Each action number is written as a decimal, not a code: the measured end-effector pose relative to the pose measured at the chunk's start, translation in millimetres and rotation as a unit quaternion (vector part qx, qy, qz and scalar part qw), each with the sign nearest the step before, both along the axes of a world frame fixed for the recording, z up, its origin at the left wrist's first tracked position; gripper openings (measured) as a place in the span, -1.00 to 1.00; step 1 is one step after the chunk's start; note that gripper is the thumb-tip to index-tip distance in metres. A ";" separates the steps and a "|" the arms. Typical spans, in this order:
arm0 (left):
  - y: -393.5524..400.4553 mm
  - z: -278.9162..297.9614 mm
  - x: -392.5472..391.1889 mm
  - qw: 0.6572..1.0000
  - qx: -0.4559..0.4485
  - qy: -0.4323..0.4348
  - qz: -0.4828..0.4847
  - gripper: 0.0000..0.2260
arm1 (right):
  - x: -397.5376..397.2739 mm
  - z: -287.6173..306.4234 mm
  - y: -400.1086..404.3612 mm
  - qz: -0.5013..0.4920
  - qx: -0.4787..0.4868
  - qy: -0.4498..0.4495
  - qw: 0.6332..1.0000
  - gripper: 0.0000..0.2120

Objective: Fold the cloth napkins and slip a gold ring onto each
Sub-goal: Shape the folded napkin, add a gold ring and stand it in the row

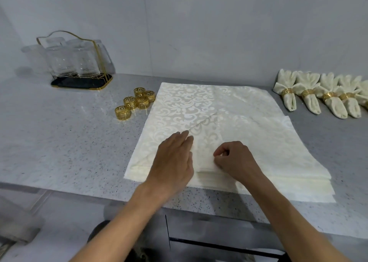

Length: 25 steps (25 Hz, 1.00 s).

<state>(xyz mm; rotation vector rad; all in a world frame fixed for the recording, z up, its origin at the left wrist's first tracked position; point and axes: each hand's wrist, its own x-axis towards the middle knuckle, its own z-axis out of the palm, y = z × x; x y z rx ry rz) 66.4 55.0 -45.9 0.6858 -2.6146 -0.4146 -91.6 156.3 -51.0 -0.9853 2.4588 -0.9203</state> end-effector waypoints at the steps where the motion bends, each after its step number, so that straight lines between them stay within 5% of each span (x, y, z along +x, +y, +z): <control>1: -1.7 -6.5 -18.9 1.000 -0.005 -0.028 0.002 -0.59 | -0.1 -1.8 0.0 0.003 -0.002 0.002 1.000 -0.89; 5: -27.6 -33.4 -52.0 0.989 -0.012 -0.144 0.019 -0.50 | 0.6 -6.0 2.4 0.005 0.001 0.023 1.000 -0.89; 10: -33.0 -43.3 -48.9 0.983 -0.030 -0.184 -0.005 -0.41 | 1.1 6.6 -41.8 0.044 -0.103 0.225 0.968 -0.87; 12: -29.7 -42.3 -46.8 0.985 -0.031 -0.168 -0.001 -0.38 | -11.6 -0.8 -71.6 0.131 0.006 0.266 0.955 -0.63; 15: -29.5 -44.1 -47.9 0.989 -0.036 -0.147 0.000 -0.28 | -34.0 -22.2 -85.5 0.162 0.123 0.190 0.960 -0.42; 23: -28.4 -41.8 -50.6 0.983 -0.011 -0.181 0.017 -0.15 | -152.3 -10.3 -45.0 0.015 0.085 0.311 0.946 -0.56; 25: -28.8 -41.7 -49.7 0.984 -0.006 -0.177 0.016 -0.13 | -187.6 5.9 -10.3 -0.034 0.144 0.259 0.954 -0.49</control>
